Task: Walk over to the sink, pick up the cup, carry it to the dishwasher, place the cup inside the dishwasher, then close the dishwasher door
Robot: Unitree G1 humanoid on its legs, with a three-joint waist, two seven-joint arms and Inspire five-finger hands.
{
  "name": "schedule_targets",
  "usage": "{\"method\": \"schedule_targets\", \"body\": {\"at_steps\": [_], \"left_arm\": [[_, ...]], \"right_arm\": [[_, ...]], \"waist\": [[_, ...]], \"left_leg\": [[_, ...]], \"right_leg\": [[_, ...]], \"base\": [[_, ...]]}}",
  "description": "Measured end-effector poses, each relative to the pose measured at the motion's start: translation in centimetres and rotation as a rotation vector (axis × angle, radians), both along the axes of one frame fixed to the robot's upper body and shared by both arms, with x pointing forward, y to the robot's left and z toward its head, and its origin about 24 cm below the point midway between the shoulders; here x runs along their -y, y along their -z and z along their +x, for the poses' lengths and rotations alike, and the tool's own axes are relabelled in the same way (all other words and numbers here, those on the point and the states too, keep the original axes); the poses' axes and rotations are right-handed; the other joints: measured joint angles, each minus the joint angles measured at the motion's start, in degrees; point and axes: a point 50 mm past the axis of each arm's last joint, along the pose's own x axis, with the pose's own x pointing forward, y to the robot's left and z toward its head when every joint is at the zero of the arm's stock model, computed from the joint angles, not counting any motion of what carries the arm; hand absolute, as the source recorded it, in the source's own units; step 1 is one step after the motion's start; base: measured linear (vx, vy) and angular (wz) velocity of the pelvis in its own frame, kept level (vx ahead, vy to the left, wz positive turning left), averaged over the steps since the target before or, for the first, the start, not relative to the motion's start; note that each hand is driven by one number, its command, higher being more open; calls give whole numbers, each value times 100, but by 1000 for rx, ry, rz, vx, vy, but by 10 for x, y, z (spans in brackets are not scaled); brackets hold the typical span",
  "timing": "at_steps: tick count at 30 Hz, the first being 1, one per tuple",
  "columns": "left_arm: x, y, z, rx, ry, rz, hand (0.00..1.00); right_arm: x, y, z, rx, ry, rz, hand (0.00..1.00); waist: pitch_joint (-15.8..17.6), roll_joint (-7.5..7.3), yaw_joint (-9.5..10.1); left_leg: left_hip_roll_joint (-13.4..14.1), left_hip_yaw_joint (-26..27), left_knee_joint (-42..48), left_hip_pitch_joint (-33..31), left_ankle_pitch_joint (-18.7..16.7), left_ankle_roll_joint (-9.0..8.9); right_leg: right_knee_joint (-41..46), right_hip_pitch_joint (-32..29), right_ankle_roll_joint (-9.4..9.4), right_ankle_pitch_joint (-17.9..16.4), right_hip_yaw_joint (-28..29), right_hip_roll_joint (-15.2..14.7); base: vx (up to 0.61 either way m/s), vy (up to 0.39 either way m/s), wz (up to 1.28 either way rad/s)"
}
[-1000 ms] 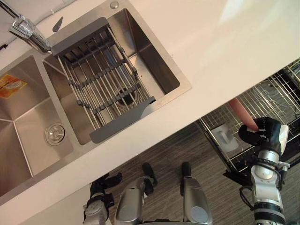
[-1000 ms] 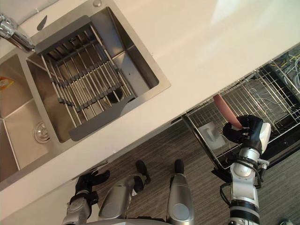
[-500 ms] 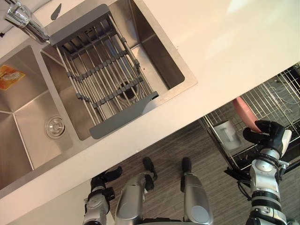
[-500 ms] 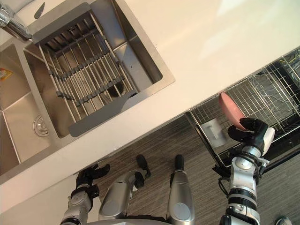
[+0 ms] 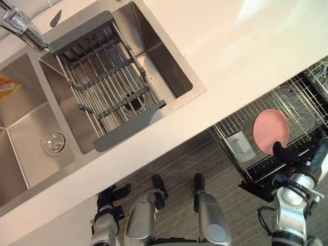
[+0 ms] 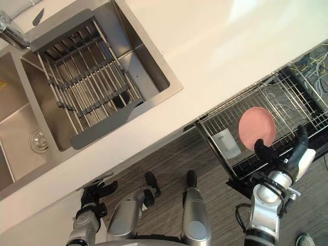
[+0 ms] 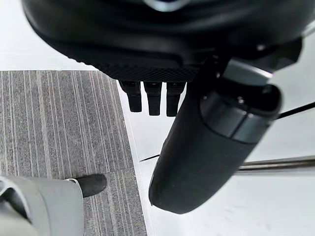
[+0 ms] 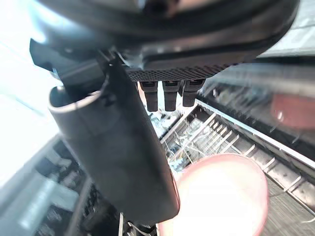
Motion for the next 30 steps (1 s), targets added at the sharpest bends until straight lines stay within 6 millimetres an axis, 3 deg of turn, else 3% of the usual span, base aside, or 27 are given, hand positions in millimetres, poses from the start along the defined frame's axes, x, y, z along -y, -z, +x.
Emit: {"method": "schedule_targets", "body": {"at_steps": [7, 11, 17, 23, 30], "left_arm": [[-8, 6, -18, -43, -54, -7, 90], [-9, 8, -23, -60, -66, -12, 90], [-13, 10, -31, -74, -87, -11, 90], [-14, 9, -28, -66, -85, -8, 90], [-13, 5, -17, -34, -60, -21, 90]], "right_arm": [[1, 12, -38, 80, 59, 138, 90], [12, 19, -61, 143, 119, 239, 90], [13, 48, -69, 151, 130, 417, 90], [15, 65, -63, 185, 122, 547, 90], [18, 63, -30, 325, 33, 687, 90]], "waist": [[-49, -94, -16], [-67, -122, -26], [-270, -264, -24], [-271, -264, -10], [-268, -262, 93]], "left_leg": [[217, 185, 290, 134, -236, -71], [312, 234, 451, 191, -363, -82], [366, 301, 563, 188, -434, -74], [410, 312, 686, 45, -456, -63], [416, 286, 740, -65, -438, -36]], "right_leg": [[-76, 166, -4, 3, 153, 154], [-82, 263, -2, 1, 194, 203], [-64, 254, -1, 1, 257, 232], [54, 84, -1, 0, 285, 250], [160, -40, -3, 0, 273, 244]], "base": [[37, 1, -17], [1, 3, -10], [-12, 6, -6], [-4, 1, -1], [-9, -3, 1]]}}
